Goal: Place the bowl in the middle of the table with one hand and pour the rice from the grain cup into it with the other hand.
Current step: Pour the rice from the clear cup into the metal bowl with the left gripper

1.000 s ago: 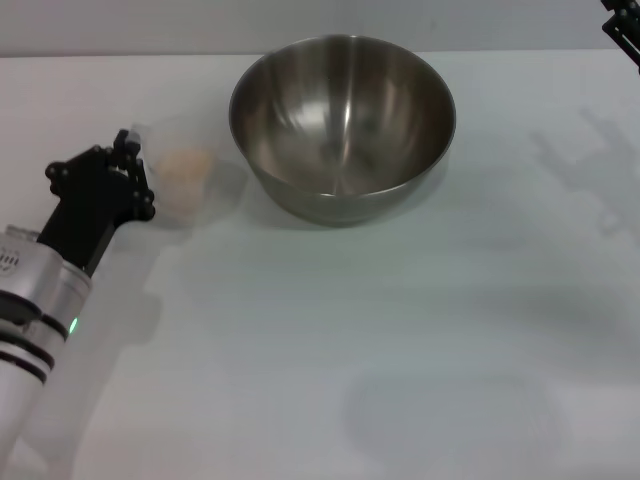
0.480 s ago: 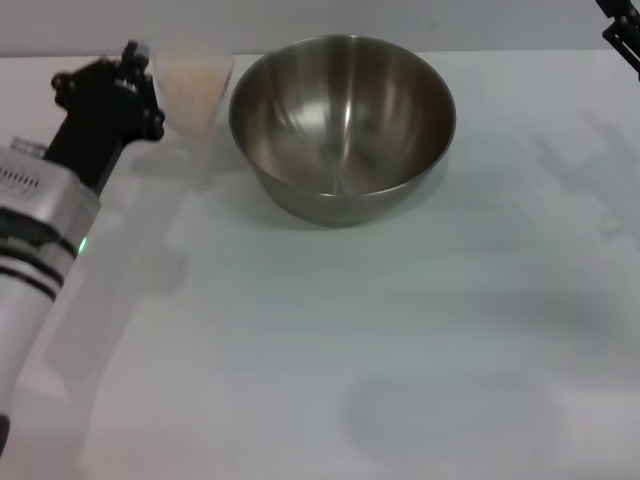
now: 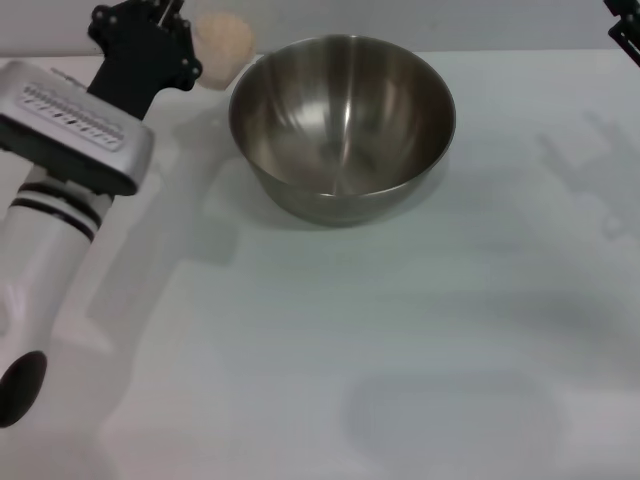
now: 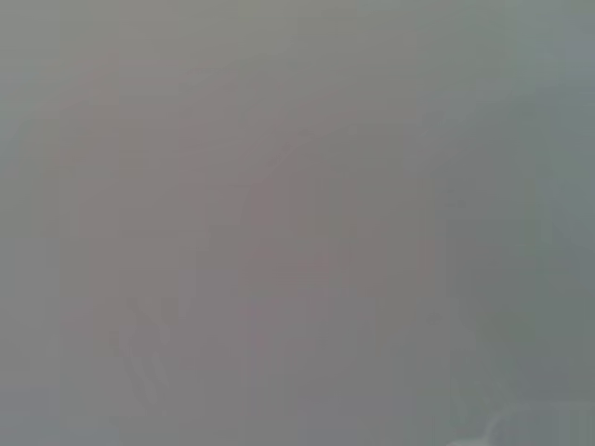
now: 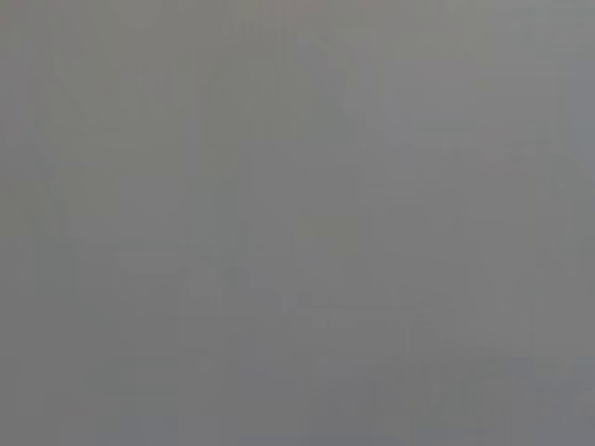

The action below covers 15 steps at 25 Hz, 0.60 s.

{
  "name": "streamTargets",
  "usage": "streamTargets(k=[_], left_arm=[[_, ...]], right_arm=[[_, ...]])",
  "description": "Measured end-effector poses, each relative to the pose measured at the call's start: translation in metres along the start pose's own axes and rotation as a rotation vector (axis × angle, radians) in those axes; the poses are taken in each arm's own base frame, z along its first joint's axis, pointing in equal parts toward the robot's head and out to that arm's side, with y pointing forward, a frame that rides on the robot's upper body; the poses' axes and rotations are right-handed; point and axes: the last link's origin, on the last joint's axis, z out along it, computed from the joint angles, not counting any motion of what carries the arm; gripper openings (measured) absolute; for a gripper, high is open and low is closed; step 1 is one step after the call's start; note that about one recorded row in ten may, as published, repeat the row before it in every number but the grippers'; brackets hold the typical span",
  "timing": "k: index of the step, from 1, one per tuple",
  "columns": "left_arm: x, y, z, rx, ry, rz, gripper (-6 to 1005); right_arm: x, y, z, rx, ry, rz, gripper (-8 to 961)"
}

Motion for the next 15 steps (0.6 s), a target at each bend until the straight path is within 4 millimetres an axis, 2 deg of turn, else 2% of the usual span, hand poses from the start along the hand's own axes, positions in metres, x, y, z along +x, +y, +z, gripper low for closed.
streamTargets(k=[6,15], left_arm=[[0.010,0.008,0.009,-0.016,0.023,0.148,25],[0.019,0.020,0.012,-0.032,0.047,0.395,25]], right_arm=[[-0.001,0.000,0.001,0.000,-0.005,0.000,840],[-0.003,-0.001,0.003,-0.004,-0.012,-0.006,840]])
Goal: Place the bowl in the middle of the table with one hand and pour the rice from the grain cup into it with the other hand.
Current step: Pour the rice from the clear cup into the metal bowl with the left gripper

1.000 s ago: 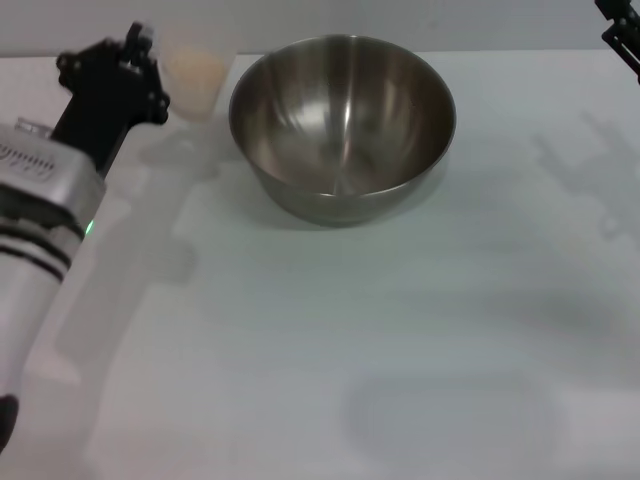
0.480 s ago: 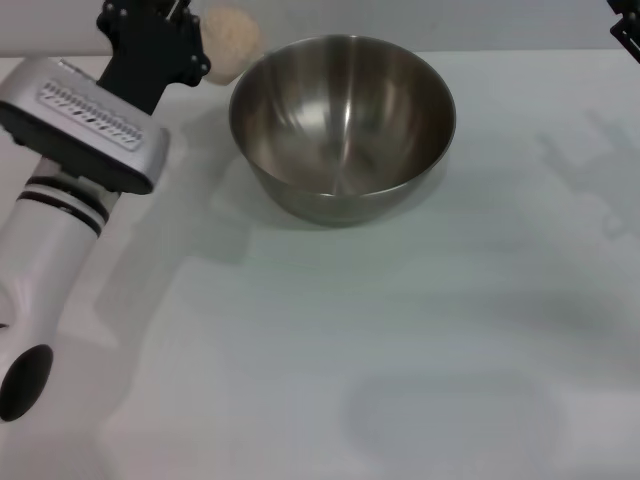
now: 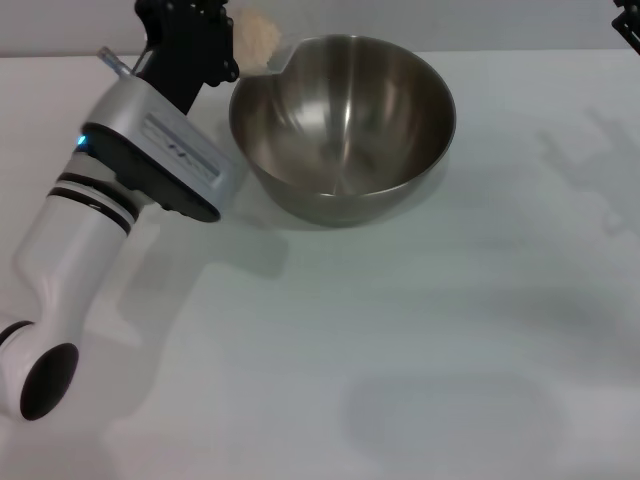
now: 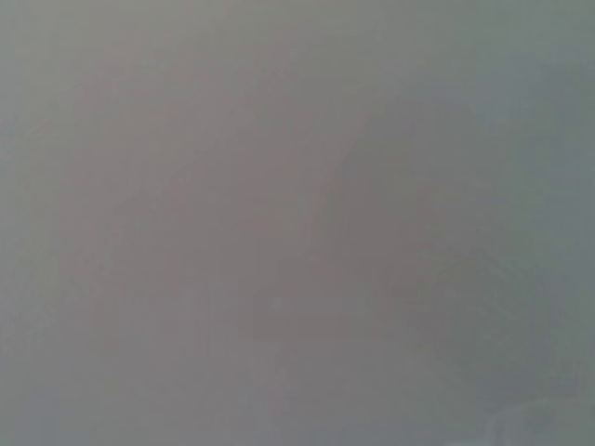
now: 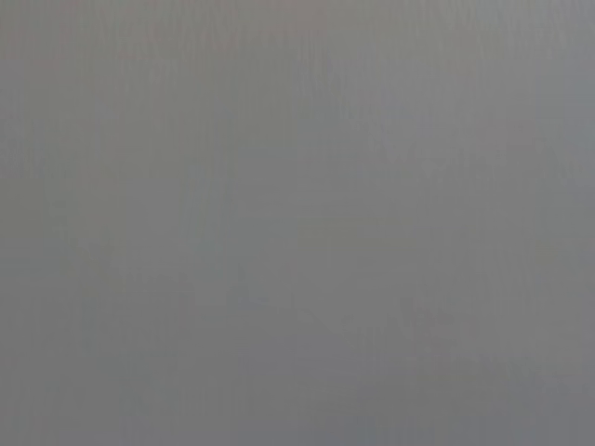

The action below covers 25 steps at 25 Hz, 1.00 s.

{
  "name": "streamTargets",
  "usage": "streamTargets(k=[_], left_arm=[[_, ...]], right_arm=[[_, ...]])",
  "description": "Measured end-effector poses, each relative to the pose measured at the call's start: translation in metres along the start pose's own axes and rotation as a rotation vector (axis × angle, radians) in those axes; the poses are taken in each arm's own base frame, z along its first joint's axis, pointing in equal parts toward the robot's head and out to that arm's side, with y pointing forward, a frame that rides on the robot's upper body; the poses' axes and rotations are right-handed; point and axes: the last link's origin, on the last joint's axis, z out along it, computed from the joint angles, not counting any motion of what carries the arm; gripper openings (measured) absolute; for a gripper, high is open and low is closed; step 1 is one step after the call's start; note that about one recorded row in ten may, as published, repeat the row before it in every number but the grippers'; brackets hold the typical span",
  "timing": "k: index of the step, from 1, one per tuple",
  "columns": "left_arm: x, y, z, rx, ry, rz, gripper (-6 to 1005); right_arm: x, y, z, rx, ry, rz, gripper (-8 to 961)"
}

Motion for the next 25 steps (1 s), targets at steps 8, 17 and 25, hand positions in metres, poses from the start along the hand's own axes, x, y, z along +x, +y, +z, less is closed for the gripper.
streamTargets(k=[8,17,25], left_arm=[[0.009,0.006,0.004,-0.016,0.016,0.150,25],[0.025,0.018,0.006,-0.049,0.039,0.378,25],[0.034,0.026,0.007,-0.067,0.066,0.644,25]], right_arm=[[0.000,0.000,0.000,-0.002,-0.001,-0.002,840],[-0.002,0.001,0.000,-0.011,-0.011,-0.001,840],[-0.002,0.003,-0.001,-0.017,-0.019,0.002,840]])
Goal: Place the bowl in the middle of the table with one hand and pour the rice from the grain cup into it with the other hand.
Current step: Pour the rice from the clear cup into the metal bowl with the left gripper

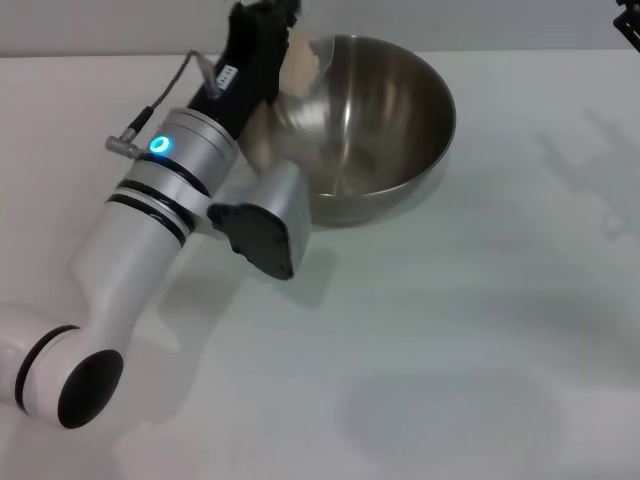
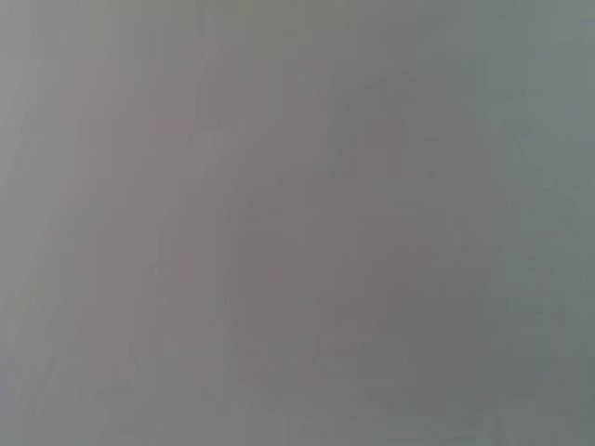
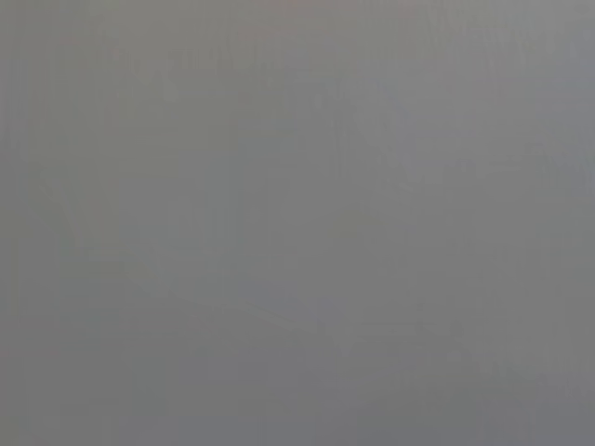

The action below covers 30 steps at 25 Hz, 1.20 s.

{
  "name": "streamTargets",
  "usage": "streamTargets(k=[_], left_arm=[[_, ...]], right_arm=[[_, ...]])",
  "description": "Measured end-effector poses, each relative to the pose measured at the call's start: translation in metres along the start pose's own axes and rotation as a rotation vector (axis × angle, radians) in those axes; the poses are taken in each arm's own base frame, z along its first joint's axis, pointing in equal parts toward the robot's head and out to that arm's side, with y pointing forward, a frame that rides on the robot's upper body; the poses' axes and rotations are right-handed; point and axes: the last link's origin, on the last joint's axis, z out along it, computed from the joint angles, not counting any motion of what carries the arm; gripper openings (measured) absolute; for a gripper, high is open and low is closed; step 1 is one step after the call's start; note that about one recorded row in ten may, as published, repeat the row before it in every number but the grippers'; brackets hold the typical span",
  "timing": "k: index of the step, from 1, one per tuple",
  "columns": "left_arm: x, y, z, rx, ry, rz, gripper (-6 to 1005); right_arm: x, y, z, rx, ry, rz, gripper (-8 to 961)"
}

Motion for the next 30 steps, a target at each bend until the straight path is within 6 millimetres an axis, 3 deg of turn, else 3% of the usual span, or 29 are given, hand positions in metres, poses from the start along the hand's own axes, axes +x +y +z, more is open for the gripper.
streamTargets(k=[5,13,30], left_arm=[[0.008,0.004,0.002,-0.037,0.041,0.196,25],[0.009,0.005,0.004,-0.045,0.061,0.367,25],[-0.003,0.014,0.005,-0.093,0.066,0.728,26]], right_arm=[[-0.001,0.001,0.000,-0.005,-0.006,0.001,840],[0.000,0.002,-0.001,-0.004,-0.006,0.003,840],[0.000,0.003,-0.002,-0.010,-0.003,0.006,840]])
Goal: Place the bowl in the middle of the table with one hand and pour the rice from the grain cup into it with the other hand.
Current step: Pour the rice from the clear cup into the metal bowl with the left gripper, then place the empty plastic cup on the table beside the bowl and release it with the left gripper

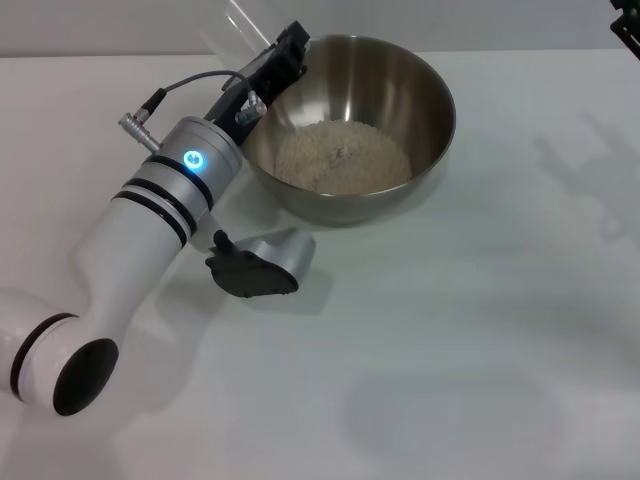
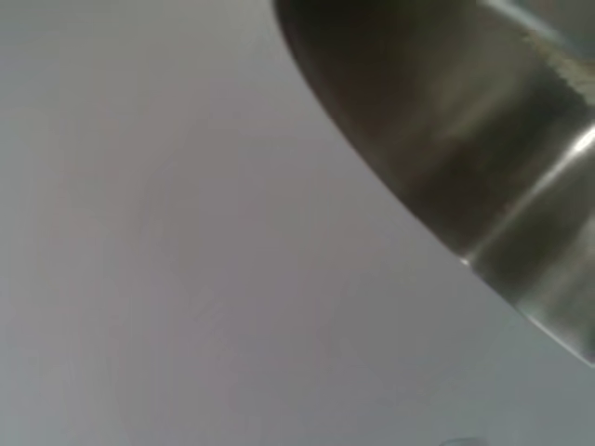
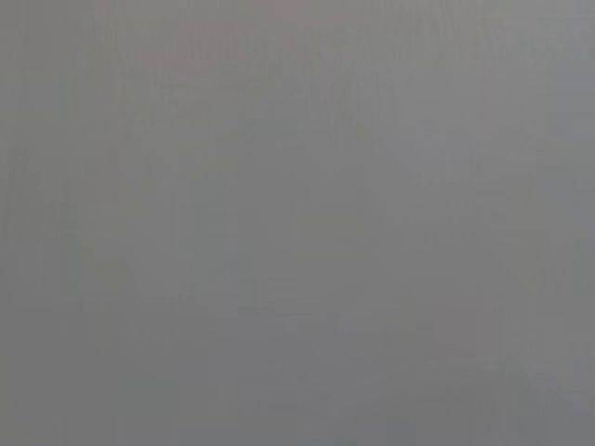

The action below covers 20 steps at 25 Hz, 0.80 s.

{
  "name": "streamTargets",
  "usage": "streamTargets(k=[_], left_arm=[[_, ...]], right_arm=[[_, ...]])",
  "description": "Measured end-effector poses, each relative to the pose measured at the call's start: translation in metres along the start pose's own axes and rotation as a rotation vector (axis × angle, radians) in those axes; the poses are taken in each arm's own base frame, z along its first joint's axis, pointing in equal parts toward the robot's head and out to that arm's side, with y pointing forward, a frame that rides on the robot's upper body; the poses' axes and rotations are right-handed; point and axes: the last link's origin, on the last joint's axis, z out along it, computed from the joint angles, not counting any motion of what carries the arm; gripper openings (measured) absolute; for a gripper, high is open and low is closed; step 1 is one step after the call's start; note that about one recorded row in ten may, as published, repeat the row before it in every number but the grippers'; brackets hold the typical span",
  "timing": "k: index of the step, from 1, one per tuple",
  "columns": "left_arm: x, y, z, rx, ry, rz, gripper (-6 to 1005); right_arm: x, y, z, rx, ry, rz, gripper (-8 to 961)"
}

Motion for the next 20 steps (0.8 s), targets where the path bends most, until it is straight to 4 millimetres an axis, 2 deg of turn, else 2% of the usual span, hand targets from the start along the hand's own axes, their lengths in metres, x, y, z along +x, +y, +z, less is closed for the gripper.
streamTargets(k=[2,7,9,20], left_arm=[[0.000,0.001,-0.001,-0.002,0.002,0.003,26],[0.005,-0.015,-0.001,0.041,-0.011,-0.191,26],[0.007,-0.016,-0.002,0.056,0.001,-0.202,26],[0.012,-0.013,-0.006,0.079,0.038,0.113,26]], right_arm=[[0.000,0.000,0.000,0.001,0.001,0.000,840],[0.000,-0.001,-0.002,0.006,0.001,-0.002,840],[0.000,-0.001,-0.002,0.006,0.002,-0.002,840],[-0.003,-0.003,-0.001,0.004,-0.004,0.000,840]])
